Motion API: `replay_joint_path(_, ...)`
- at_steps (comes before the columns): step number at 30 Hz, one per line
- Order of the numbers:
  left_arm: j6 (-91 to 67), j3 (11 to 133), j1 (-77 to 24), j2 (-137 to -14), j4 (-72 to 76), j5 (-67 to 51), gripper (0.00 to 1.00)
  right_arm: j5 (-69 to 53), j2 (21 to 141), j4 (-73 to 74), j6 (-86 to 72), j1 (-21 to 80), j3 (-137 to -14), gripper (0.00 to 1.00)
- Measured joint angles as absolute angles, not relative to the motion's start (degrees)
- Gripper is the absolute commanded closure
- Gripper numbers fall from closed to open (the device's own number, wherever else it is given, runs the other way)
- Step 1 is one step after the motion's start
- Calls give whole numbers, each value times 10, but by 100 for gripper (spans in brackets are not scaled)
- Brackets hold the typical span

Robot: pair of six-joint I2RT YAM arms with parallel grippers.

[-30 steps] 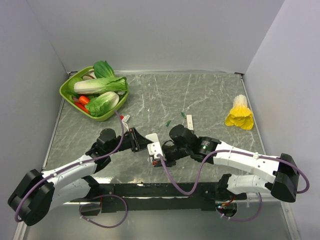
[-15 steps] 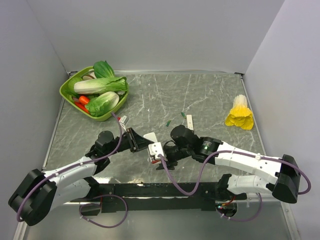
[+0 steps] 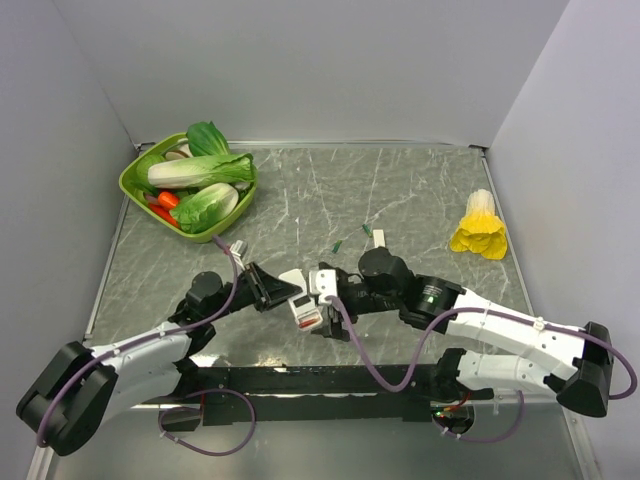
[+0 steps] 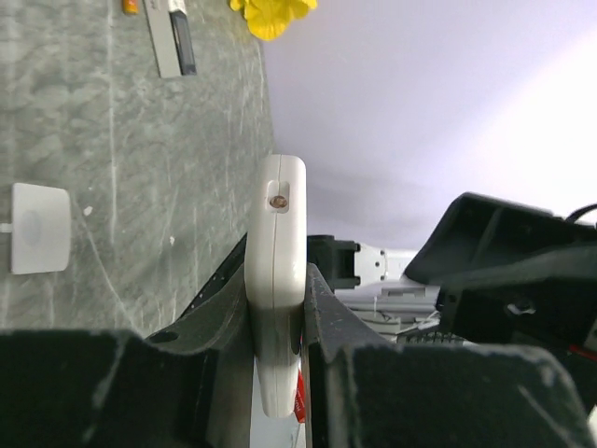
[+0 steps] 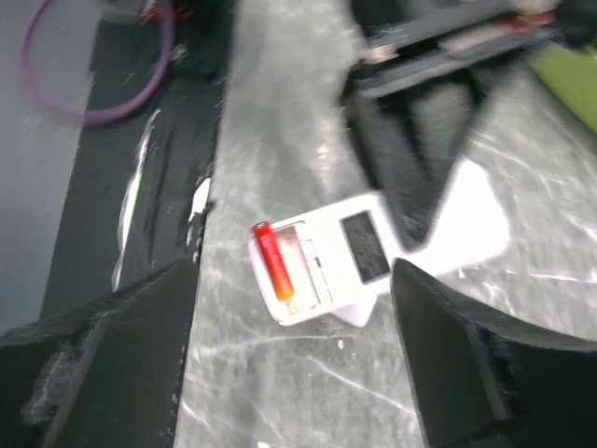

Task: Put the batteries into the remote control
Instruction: Load the battery into the remote control.

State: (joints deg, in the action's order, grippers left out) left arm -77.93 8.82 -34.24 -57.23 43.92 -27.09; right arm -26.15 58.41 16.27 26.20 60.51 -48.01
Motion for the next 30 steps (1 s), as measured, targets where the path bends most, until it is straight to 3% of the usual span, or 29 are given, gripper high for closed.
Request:
replay_joint_path(12, -822, 49, -329, -479, 435, -187, 98, -65, 562, 151, -57, 605, -510, 0)
replay_joint_path(26, -827, 48, -329, -428, 390, -138, 98, -53, 598, 130, -217, 605, -510, 1)
replay_joint_path(30, -833, 48, -329, -424, 384, -133, 98, -57, 618, 127, -230, 605, -509, 5)
